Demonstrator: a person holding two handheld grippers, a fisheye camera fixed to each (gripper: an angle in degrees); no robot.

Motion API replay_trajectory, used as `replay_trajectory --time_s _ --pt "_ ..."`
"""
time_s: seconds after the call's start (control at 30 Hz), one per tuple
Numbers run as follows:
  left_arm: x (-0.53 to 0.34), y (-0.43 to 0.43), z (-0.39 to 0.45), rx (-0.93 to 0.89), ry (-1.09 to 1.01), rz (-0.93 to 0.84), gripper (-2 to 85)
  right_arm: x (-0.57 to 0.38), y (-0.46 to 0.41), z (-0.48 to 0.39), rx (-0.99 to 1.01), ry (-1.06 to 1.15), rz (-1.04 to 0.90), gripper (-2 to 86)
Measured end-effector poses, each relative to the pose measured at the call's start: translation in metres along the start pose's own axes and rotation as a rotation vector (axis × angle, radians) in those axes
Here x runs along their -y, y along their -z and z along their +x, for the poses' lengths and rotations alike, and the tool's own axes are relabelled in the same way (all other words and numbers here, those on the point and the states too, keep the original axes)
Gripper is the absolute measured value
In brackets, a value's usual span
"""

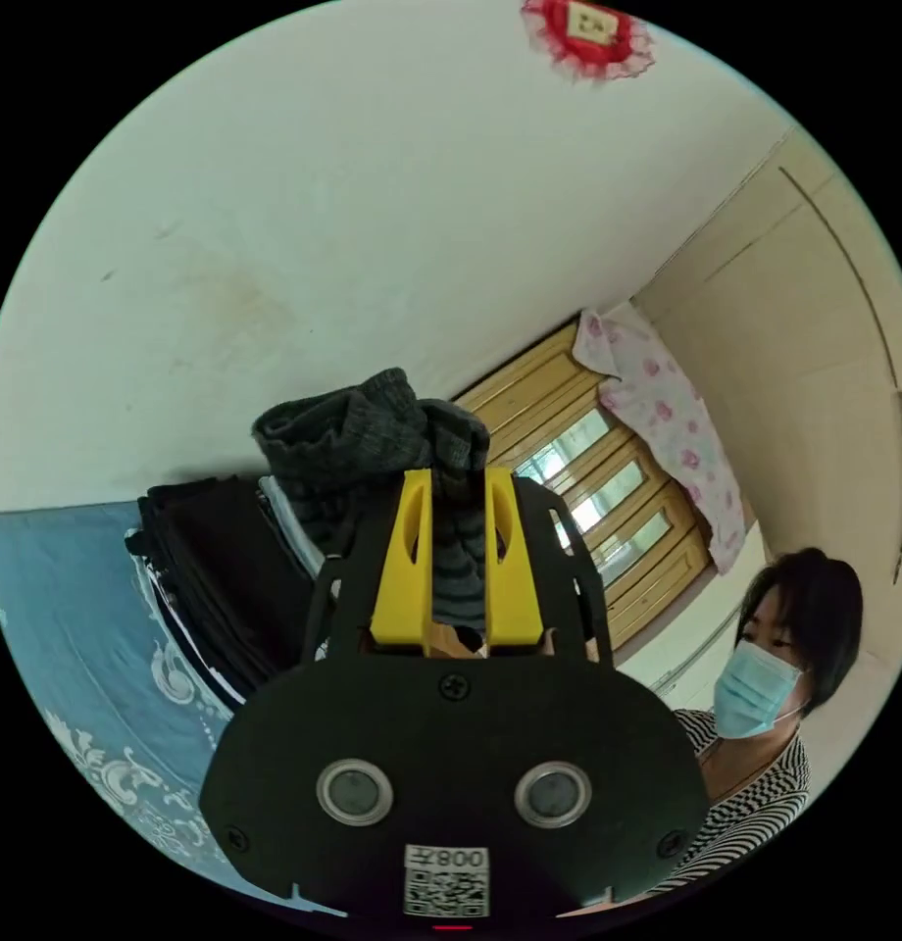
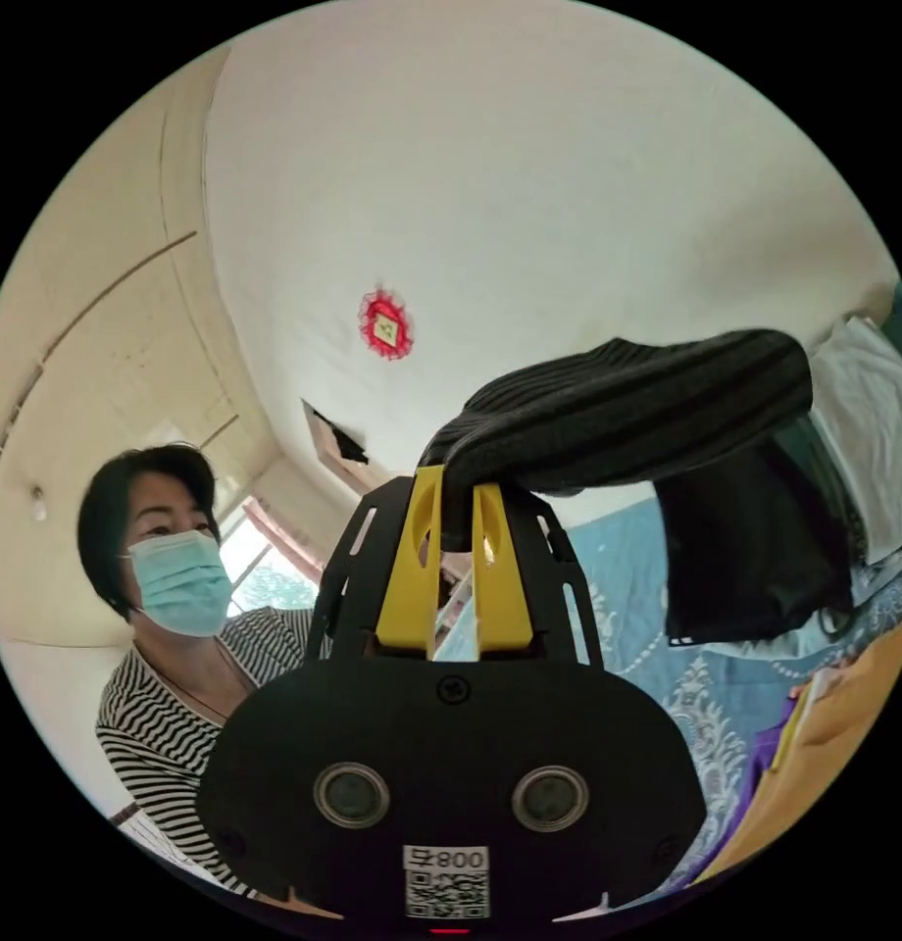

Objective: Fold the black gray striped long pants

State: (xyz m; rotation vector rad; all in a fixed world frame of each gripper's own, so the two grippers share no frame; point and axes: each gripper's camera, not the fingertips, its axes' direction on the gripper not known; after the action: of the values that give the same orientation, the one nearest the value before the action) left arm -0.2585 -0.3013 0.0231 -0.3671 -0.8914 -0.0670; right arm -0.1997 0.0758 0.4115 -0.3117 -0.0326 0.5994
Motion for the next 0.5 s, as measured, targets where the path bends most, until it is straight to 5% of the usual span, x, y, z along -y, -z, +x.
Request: replay_trajectory --time_s 0.27,0.33,0.5 --pt "0.067 -0.103 -0.123 0.354 0.292 -0.251 7.7 -0.049 -0.023 0.198 -0.267 -0.392 -0.138 3.1" --pt "0.08 -0.11 -0.137 0.289 0.333 -0.198 7.3 -0.066 -0.033 0.239 -0.183 -0.52 -0.145 3.1" --pt "0.143 -0.126 -0.109 0.324 0.204 -0.246 4.7 -0.046 -0.045 0.243 -0.189 -0.432 -0.191 3.1"
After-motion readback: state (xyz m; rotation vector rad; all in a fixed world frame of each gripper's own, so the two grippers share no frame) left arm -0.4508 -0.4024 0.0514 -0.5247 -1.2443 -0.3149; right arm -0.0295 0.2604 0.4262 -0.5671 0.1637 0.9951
